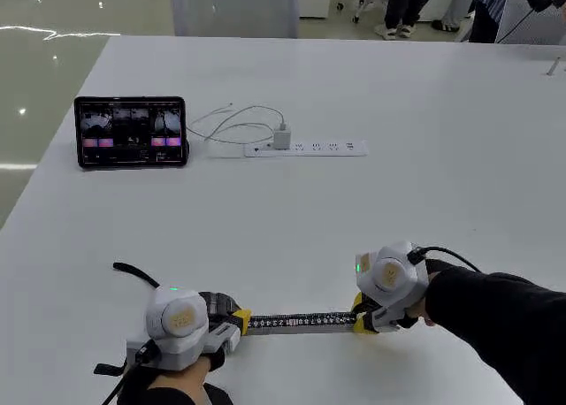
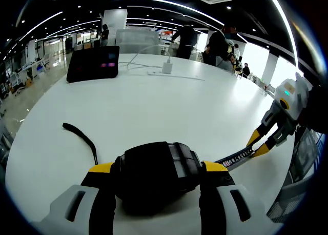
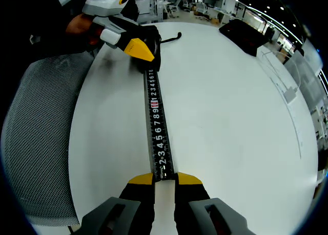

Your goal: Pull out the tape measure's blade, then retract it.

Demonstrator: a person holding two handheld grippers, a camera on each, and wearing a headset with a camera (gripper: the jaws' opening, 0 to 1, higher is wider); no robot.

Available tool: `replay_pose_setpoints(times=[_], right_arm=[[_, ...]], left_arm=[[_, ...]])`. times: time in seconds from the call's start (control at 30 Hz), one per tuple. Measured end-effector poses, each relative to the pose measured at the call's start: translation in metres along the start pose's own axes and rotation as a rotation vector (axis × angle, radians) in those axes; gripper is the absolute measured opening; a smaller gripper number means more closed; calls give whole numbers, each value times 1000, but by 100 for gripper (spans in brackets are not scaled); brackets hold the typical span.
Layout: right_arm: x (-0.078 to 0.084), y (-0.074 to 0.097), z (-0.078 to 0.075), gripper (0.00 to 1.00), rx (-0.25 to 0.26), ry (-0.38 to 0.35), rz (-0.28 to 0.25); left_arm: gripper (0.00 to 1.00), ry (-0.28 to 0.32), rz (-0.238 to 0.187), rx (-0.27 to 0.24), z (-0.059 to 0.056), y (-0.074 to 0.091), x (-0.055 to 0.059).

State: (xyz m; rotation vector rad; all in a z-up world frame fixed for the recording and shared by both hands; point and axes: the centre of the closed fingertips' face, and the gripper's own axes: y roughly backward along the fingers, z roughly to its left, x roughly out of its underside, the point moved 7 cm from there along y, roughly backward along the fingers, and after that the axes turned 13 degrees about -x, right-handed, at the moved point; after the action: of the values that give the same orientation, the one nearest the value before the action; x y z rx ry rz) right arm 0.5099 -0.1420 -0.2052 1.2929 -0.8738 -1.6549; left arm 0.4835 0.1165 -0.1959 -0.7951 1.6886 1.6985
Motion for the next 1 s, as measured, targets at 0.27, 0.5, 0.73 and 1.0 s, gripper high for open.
replay_pose_setpoints(times=[0.27,0.5,0.73,1.0], right_arm=[[-3,-1,0,10,0,-1,-2],[-5,-2,-1,10,-2,0,-4],[-8,-4,-1,10,-3,0,-4],[-11,-5,-1,10,-4,-2,-6]], left_arm=[[62,-1,2,1,0,0,0],[62,-2,3,3,0,0,0],[62,-2,8,5,0,-1,0],[62,-2,9,6,0,-1,0]])
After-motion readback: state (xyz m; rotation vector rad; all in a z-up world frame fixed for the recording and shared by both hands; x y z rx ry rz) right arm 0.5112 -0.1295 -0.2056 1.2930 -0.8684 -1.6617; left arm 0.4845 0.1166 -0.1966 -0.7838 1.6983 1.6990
